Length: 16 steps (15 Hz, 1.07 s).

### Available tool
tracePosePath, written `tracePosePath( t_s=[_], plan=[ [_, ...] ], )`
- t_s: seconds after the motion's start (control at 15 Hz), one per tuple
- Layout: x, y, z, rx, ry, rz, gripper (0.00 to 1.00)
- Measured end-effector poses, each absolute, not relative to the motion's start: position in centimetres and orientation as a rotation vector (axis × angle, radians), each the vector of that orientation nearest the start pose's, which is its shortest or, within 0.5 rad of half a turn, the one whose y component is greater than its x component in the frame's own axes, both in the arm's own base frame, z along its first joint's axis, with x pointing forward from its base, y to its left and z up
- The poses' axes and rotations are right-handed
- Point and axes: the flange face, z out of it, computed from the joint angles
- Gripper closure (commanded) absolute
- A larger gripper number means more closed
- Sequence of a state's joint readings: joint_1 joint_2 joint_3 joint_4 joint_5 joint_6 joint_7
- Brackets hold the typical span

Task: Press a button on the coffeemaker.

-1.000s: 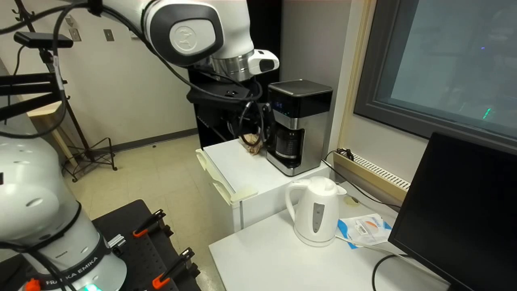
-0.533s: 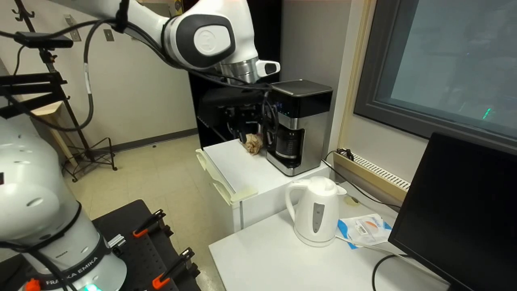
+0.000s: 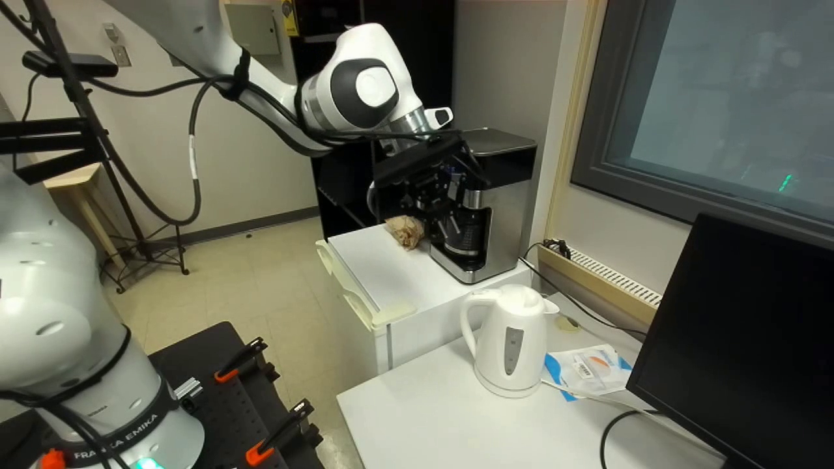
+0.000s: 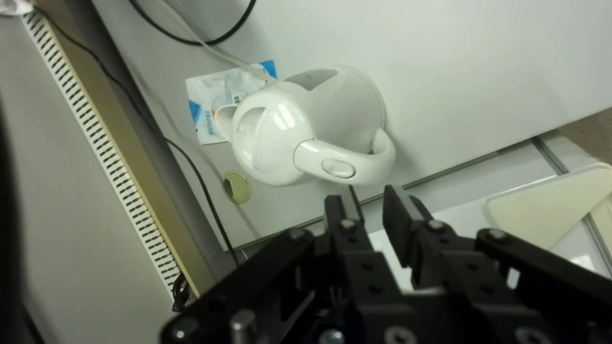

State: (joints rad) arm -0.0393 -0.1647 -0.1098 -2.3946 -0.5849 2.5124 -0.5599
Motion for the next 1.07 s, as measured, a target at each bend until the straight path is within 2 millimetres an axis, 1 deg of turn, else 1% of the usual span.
tracePosePath(
  t_s=[0.13,0.2,0.47,0.73,1.07],
  plan=[
    [50.3,-6.4,40.2,-3.266,-1.587,-0.303,1.00],
    [50.7,-6.0,40.0,-3.253,-1.639,-0.358,0.98],
    [51.8,-4.7,39.5,-3.157,-1.803,-0.594,0.97],
    [52.3,-3.4,39.1,-3.045,-1.914,-0.780,0.97],
    [52.7,-2.2,38.3,-2.940,-1.977,-0.916,0.97]
  ],
)
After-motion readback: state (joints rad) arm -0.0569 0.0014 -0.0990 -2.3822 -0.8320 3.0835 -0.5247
